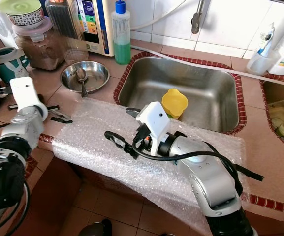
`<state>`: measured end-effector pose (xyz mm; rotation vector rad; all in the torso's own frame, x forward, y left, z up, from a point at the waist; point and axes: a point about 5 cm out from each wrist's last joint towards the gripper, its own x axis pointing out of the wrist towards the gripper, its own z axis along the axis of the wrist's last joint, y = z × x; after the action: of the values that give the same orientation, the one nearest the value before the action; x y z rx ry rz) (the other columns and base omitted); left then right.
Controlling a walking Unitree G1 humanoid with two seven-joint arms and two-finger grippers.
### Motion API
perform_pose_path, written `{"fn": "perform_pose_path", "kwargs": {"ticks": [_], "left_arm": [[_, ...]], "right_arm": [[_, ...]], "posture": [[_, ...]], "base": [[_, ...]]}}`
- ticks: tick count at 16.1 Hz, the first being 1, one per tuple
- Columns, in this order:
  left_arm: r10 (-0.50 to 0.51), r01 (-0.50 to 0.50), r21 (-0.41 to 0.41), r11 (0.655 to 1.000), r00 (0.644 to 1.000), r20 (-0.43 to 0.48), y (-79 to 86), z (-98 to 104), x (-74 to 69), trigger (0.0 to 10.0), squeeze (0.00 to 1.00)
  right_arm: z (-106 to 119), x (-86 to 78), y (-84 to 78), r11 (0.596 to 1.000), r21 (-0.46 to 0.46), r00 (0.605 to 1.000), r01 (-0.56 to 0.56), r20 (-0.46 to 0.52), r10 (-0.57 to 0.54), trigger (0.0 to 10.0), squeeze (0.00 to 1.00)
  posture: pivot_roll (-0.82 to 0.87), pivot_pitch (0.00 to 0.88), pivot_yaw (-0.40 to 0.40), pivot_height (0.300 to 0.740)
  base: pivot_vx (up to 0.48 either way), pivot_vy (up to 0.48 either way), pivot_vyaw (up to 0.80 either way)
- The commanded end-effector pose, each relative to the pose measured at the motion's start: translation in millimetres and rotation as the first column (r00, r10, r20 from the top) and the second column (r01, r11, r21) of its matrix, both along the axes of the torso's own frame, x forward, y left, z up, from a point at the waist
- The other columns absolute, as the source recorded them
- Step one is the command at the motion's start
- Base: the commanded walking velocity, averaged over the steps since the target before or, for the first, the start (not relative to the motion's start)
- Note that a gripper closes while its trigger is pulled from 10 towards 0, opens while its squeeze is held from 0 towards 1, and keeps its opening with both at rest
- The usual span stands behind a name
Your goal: Kitchen organization
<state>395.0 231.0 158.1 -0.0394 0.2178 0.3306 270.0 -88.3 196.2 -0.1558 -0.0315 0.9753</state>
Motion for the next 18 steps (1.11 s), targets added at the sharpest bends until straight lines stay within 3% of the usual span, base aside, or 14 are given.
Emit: {"fn": "perform_pose_path", "kwargs": {"ticks": [1,3,5,6,8,11,14,15,16,17,18], "left_arm": [[-0.055,0.054,-0.028,0.998,0.997,-0.044,-17.0,-13.2,-0.8,0.0,0.0],[-0.09,0.089,-0.035,0.995,0.995,-0.039,-30.4,-16.0,0.2,0.0,0.0],[-0.09,0.09,0.006,0.996,0.995,0.035,-36.4,-2.5,5.0,0.0,0.0],[-0.082,0.075,0.067,0.995,0.992,0.101,-36.2,12.2,8.4,0.0,0.0],[-0.052,0.033,0.1,0.994,0.98,0.193,-34.9,30.4,10.9,0.0,0.0],[-0.007,-0.013,0.08,0.997,0.969,0.249,-35.5,35.6,9.5,0.0,0.0],[0.099,-0.123,0.085,0.989,0.966,0.241,-28.1,31.7,5.2,0.0,0.0],[0.124,-0.143,0.077,0.987,0.968,0.217,-30.6,27.1,3.3,6.6,0.0],[0.154,-0.17,0.071,0.983,0.969,0.192,-36.5,21.5,-0.1,8.9,0.0],[0.18,-0.186,0.021,0.982,0.97,0.163,-44.4,15.5,-3.8,10.0,1.0],[0.173,-0.177,0.009,0.984,0.971,0.166,-49.9,14.3,-5.9,10.0,1.0]], "right_arm": [[4.2,1.5,-1.1,1.0,0.002,1.0,0.008,0.02,-0.008,10.0,0.0],[4.2,1.6,-1.0,1.0,0.001,1.0,0.009,0.021,-0.009,10.0,0.0],[4.1,2.1,-0.9,1.0,0.001,1.0,0.011,0.024,-0.011,10.0,0.0],[4.1,2.3,-1.0,1.0,0.001,1.0,0.012,0.024,-0.012,10.0,0.0],[2.7,3.0,-0.6,1.0,-0.001,1.0,0.011,0.022,-0.011,10.0,0.0],[2.3,4.0,0.8,1.0,0.0,1.0,0.007,0.023,-0.007,10.0,0.0],[2.1,4.2,0.5,1.0,-0.005,1.0,0.002,0.023,-0.002,10.0,0.0],[1.9,4.1,-0.3,1.0,-0.008,1.0,0.002,0.023,-0.002,10.0,0.0],[1.6,4.3,-0.9,1.0,-0.011,1.0,0.001,0.023,0.0,10.0,0.0],[1.2,4.7,-0.9,1.0,-0.013,1.0,-0.003,0.022,0.003,10.0,0.0],[1.1,5.1,-0.3,1.0,-0.013,1.0,-0.007,0.022,0.007,10.0,0.0]], "posture": [[-0.05,0.149,0.019,0.74],[-0.05,0.148,0.018,0.74],[-0.05,0.148,0.017,0.74],[-0.05,0.15,0.017,0.74],[-0.04,0.148,0.015,0.74],[-0.04,0.146,0.01,0.74],[-0.04,0.143,0.007,0.74],[-0.03,0.142,0.003,0.74],[-0.03,0.142,0.002,0.74],[-0.02,0.141,-0.001,0.74],[-0.02,0.139,-0.003,0.74]], "base": [[0.0,0.0,0.0],[0.0,0.0,0.0],[0.0,0.0,0.0],[0.0,0.0,0.0],[0.0,0.0,0.0],[0.0,0.0,0.0],[0.0,0.0,0.0],[0.0,0.0,0.0],[0.0,0.0,0.0],[0.0,0.0,0.0],[0.0,0.0,0.0]]}}
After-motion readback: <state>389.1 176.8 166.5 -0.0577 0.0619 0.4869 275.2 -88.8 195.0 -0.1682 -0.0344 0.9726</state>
